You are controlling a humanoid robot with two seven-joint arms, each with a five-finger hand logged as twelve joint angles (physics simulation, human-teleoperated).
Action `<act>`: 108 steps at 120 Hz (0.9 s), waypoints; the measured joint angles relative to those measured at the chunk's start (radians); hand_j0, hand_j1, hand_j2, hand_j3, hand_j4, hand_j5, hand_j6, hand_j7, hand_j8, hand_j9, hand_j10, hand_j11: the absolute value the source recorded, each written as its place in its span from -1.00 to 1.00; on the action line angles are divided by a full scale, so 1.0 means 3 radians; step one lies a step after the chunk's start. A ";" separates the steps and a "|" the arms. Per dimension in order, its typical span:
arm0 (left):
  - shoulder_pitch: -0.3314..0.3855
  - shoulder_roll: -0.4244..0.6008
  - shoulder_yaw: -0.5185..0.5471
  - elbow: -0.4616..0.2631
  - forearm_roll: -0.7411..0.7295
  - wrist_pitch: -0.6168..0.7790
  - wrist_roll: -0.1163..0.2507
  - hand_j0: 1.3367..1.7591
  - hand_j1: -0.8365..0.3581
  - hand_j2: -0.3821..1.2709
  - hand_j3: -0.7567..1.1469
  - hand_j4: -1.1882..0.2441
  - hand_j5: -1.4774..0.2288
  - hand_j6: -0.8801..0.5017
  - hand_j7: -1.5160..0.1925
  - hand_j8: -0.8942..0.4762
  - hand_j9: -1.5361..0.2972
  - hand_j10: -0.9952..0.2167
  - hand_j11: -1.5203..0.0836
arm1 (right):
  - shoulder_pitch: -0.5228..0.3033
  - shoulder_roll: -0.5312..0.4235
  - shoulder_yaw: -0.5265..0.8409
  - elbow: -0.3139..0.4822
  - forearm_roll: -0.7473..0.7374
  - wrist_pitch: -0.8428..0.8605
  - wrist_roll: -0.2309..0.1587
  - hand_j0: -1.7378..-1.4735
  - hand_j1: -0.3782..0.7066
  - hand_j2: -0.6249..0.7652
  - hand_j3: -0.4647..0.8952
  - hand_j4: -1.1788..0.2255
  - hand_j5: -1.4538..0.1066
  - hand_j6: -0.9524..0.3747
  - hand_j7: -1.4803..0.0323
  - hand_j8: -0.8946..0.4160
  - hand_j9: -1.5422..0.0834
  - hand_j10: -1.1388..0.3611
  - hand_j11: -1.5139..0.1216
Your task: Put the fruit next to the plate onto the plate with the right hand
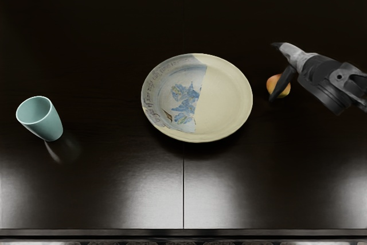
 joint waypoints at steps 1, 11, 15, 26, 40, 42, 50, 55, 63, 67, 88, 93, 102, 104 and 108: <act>0.0000 0.0000 0.0000 0.0000 0.0000 0.0000 0.0000 0.52 0.98 -0.54 -0.21 0.66 0.73 0.27 0.77 0.30 0.68 0.64 0.90 | -0.0010 0.0006 -0.0001 -0.0005 -0.0002 -0.0005 0.0000 -0.40 -0.88 -0.11 -0.32 0.63 0.81 0.38 0.90 0.31 0.85 0.47 0.80; 0.0000 0.0000 0.0000 0.0000 0.0000 0.0000 0.0000 0.52 0.98 -0.54 -0.21 0.66 0.73 0.27 0.77 0.30 0.68 0.64 0.90 | -0.0076 0.0044 -0.0009 -0.0042 -0.0013 -0.0038 -0.0001 -0.40 -0.87 -0.11 -0.32 0.62 0.80 0.37 0.89 0.30 0.84 0.47 0.79; 0.0000 0.0000 0.0000 0.0000 0.0000 0.0000 0.0000 0.52 0.98 -0.54 -0.21 0.66 0.73 0.27 0.77 0.30 0.68 0.64 0.90 | -0.0094 0.0053 -0.0010 -0.0055 -0.0016 -0.0047 -0.0001 -0.40 -0.83 -0.11 -0.32 0.60 0.77 0.35 0.87 0.28 0.81 0.44 0.77; 0.0000 0.0000 0.0000 0.0000 -0.0001 0.0000 0.0000 0.52 0.98 -0.54 -0.21 0.66 0.73 0.27 0.77 0.30 0.68 0.64 0.90 | -0.0152 0.0066 -0.0014 -0.0076 -0.0021 -0.0165 -0.0001 -0.40 -0.72 -0.13 -0.32 0.53 0.69 0.27 0.78 0.20 0.73 0.38 0.69; 0.0000 0.0000 0.0000 0.0000 0.0000 0.0000 0.0000 0.52 0.98 -0.54 -0.21 0.66 0.73 0.27 0.77 0.30 0.68 0.64 0.90 | -0.0193 0.0071 -0.0016 -0.0085 -0.0022 -0.0245 -0.0001 -0.40 -0.54 -0.15 -0.32 0.41 0.56 0.15 0.64 0.08 0.60 0.27 0.56; 0.0000 0.0000 0.0000 0.0000 0.0000 0.0000 0.0000 0.52 0.98 -0.54 -0.21 0.66 0.73 0.27 0.77 0.30 0.68 0.64 0.90 | -0.0197 0.0071 -0.0018 -0.0086 -0.0022 -0.0250 -0.0001 -0.40 -0.51 -0.15 -0.32 0.39 0.53 0.13 0.62 0.06 0.58 0.25 0.54; 0.0000 0.0000 0.0000 0.0000 0.0000 0.0000 0.0000 0.52 0.98 -0.54 -0.21 0.66 0.73 0.27 0.77 0.30 0.68 0.64 0.90 | -0.0206 0.0069 -0.0021 -0.0085 -0.0022 -0.0263 -0.0001 -0.40 -0.41 -0.17 -0.32 0.33 0.46 0.06 0.54 -0.01 0.51 0.19 0.47; 0.0000 0.0000 0.0000 0.0000 0.0000 0.0000 0.0000 0.52 0.98 -0.54 -0.21 0.66 0.73 0.27 0.77 0.30 0.68 0.64 0.90 | -0.0211 0.0069 -0.0022 -0.0085 -0.0022 -0.0264 -0.0001 -0.40 -0.35 -0.18 -0.32 0.29 0.41 0.02 0.49 -0.05 0.46 0.15 0.42; 0.0000 0.0000 0.0000 0.0000 0.0000 0.0000 0.0000 0.52 0.98 -0.54 -0.21 0.66 0.73 0.27 0.77 0.30 0.68 0.64 0.90 | -0.0215 0.0067 -0.0024 -0.0085 -0.0027 -0.0259 -0.0001 -0.40 -0.24 -0.19 -0.32 0.21 0.33 -0.06 0.40 -0.02 0.38 0.08 0.34; 0.0000 0.0000 0.0000 0.0000 0.0000 0.0000 0.0000 0.52 0.98 -0.54 -0.21 0.66 0.73 0.27 0.77 0.30 0.68 0.64 0.90 | -0.0216 0.0067 -0.0025 -0.0085 -0.0030 -0.0257 -0.0001 -0.40 -0.18 -0.19 -0.32 0.17 0.29 -0.10 0.36 -0.01 0.34 0.07 0.30; 0.0000 0.0000 0.0000 0.0000 0.0000 0.0000 0.0000 0.52 0.98 -0.54 -0.21 0.66 0.73 0.27 0.77 0.30 0.68 0.64 0.90 | -0.0226 0.0072 -0.0024 -0.0085 -0.0028 -0.0245 -0.0001 -0.39 0.04 -0.19 -0.32 0.00 0.12 -0.27 0.18 -0.19 0.17 -0.08 0.12; 0.0000 0.0000 0.0000 0.0000 0.0000 0.0000 0.0000 0.52 0.98 -0.54 -0.21 0.66 0.73 0.27 0.77 0.30 0.68 0.64 0.90 | -0.0244 0.0078 -0.0019 -0.0086 -0.0036 -0.0244 -0.0002 -0.39 0.09 -0.22 -0.32 -0.03 0.11 -0.29 0.15 -0.16 0.15 -0.04 0.10; 0.0000 0.0000 -0.0002 0.0000 0.0001 0.0000 0.0000 0.52 0.98 -0.54 -0.21 0.66 0.73 0.27 0.77 0.30 0.68 0.64 0.90 | -0.0294 0.0115 -0.0007 -0.0093 -0.0073 -0.0242 -0.0004 -0.35 0.26 -0.18 -0.32 -0.09 0.12 -0.24 0.12 0.00 0.13 0.04 0.06; 0.0000 0.0000 -0.0002 0.0000 0.0001 0.0000 -0.0001 0.52 0.98 -0.54 -0.21 0.66 0.73 0.27 0.77 0.30 0.68 0.64 0.90 | -0.0305 0.0122 -0.0004 -0.0094 -0.0087 -0.0240 -0.0005 -0.32 0.29 -0.18 -0.33 -0.11 0.12 -0.22 0.11 0.02 0.13 0.05 0.05; 0.0001 0.0000 -0.0003 0.0000 0.0001 0.0000 -0.0001 0.52 0.98 -0.54 -0.21 0.66 0.73 0.27 0.77 0.30 0.68 0.64 0.90 | -0.0321 0.0133 0.0002 -0.0095 -0.0119 -0.0239 -0.0007 -0.24 0.27 -0.12 -0.33 -0.14 0.14 -0.21 0.11 0.02 0.13 0.08 0.05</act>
